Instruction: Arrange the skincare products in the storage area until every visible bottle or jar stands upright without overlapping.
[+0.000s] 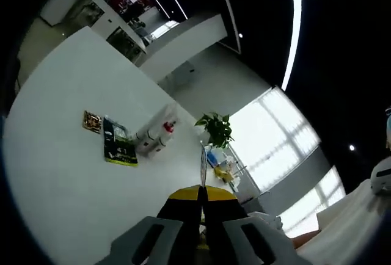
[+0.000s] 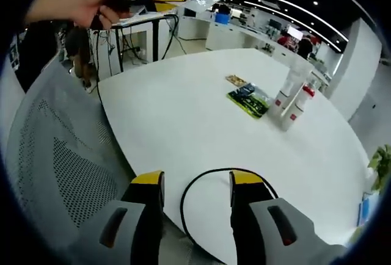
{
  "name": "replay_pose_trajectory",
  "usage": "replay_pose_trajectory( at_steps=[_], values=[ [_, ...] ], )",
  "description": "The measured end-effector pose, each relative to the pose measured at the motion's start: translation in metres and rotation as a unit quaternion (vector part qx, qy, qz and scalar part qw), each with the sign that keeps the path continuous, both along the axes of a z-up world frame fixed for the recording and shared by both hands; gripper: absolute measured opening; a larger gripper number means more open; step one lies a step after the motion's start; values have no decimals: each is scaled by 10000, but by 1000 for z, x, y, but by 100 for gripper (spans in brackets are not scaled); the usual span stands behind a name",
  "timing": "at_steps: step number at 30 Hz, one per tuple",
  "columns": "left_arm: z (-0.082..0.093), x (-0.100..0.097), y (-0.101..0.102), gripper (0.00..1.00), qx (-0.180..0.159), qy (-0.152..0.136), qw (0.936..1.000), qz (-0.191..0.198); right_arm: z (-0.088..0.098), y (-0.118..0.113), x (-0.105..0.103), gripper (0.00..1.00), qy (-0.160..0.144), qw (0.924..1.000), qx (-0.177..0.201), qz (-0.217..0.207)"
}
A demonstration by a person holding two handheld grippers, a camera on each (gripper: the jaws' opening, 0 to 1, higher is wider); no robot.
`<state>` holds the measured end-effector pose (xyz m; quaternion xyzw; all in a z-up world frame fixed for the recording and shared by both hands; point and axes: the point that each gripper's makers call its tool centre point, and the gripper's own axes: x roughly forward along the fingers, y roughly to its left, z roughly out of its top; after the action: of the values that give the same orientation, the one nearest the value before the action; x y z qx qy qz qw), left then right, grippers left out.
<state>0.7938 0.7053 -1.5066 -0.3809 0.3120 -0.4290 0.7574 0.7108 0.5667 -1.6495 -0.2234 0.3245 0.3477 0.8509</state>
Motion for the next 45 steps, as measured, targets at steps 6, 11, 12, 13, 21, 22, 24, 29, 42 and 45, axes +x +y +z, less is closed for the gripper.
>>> replay_pose_trajectory(
  at_steps=[6,11,12,13,21,22,24,29,42,45],
  values=[
    [4,11,1,0,-26,6,10000,-33,0,0,0,41,28,10000,27,-19],
    [5,17,3,0,39,54,10000,-15,-2,1,-1,41,16,10000,-48,44],
    [5,18,3,0,36,58,10000,-15,-2,1,-1,41,10,10000,-62,58],
    [6,19,3,0,27,58,10000,-10,-2,0,-1,41,3,9999,-86,66],
    [6,34,3,0,-18,167,9999,9,-3,-1,-1,41,0,9999,-148,61],
    [6,35,3,0,-10,176,9998,10,-3,-1,-1,41,-3,9999,-154,65],
    [6,38,3,0,9,193,9998,7,-4,-2,-1,40,1,9998,-171,69],
    [7,43,2,0,54,194,9998,-22,-5,-3,-1,40,3,9997,-227,85],
    [11,55,3,0,126,185,9997,-57,-7,-11,3,39,-46,9994,-328,-72],
    [12,56,3,0,115,208,9997,-73,-7,-11,4,39,-53,9994,-348,-65]
  ],
)
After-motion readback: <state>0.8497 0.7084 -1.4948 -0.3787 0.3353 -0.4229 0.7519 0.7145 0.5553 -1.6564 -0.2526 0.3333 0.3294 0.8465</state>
